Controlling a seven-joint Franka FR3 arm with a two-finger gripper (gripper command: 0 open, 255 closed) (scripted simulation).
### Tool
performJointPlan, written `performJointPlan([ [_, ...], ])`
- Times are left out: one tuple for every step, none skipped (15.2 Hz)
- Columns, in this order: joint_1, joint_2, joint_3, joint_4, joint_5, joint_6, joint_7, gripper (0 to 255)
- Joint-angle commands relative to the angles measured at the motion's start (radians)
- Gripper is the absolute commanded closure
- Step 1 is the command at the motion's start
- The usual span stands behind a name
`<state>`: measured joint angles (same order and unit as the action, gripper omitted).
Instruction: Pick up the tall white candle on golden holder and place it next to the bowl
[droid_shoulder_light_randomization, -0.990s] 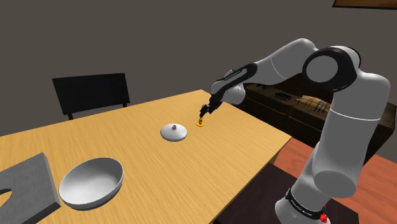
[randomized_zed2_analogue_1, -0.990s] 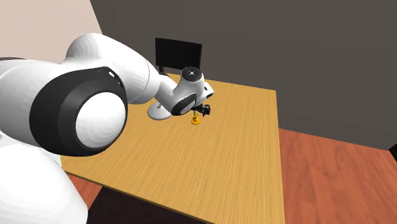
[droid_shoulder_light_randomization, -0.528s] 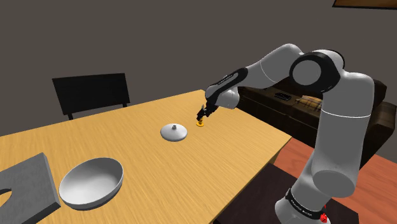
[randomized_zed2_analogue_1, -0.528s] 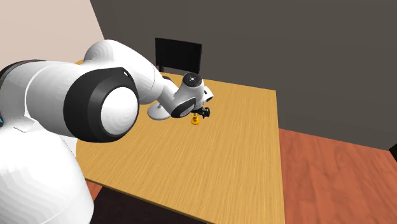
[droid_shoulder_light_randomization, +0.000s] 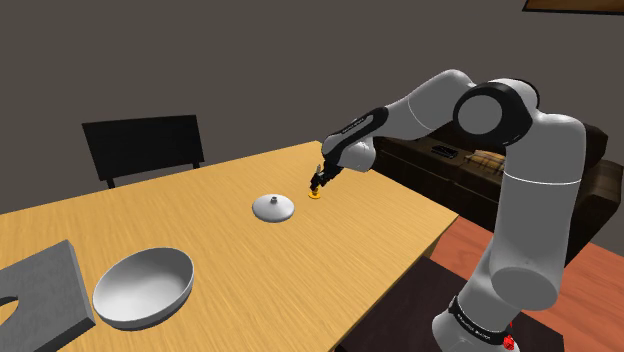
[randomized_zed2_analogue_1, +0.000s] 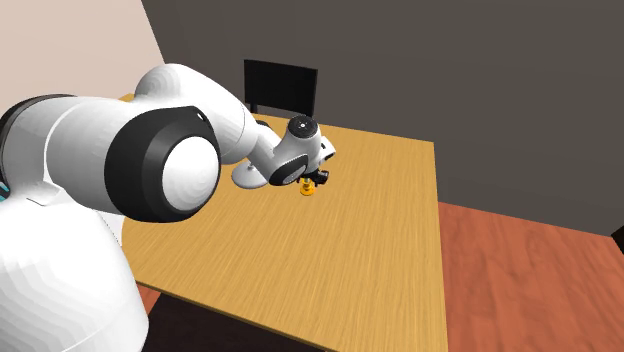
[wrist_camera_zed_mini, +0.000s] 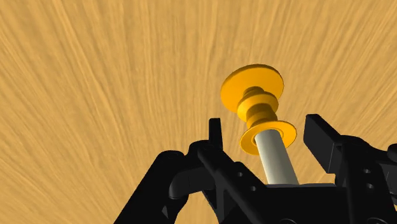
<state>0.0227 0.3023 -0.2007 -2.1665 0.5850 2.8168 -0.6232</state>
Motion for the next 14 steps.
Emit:
performJointPlan([
  [0.0,0.0,0.0,0.0,0.0,0.0,0.0,255],
  [0.0,0.0,0.0,0.0,0.0,0.0,0.0,255],
  [0.0,0.0,0.0,0.0,0.0,0.0,0.0,255],
  [0.0,0.0,0.0,0.0,0.0,0.0,0.0,255],
  [0.0,0.0,0.0,0.0,0.0,0.0,0.0,255],
  [0.0,0.0,0.0,0.0,0.0,0.0,0.0,255],
  [0.0,0.0,0.0,0.0,0.0,0.0,0.0,255],
  [0.0,0.0,0.0,0.0,0.0,0.0,0.0,255],
  [0.0,0.0,0.0,0.0,0.0,0.0,0.0,255],
  [0.006,-0.01,-0.008,0.0,-0.013,-0.009,0.012,255],
  [0.011,-0.021,-0.016,0.0,-0.027,-0.019,0.024,255],
  [0.016,-0.031,-0.023,0.0,-0.04,-0.029,0.036,255],
  [0.021,-0.041,-0.03,0.0,-0.053,-0.038,0.048,255],
  [0.026,-0.051,-0.037,0.001,-0.067,-0.048,0.06,255],
])
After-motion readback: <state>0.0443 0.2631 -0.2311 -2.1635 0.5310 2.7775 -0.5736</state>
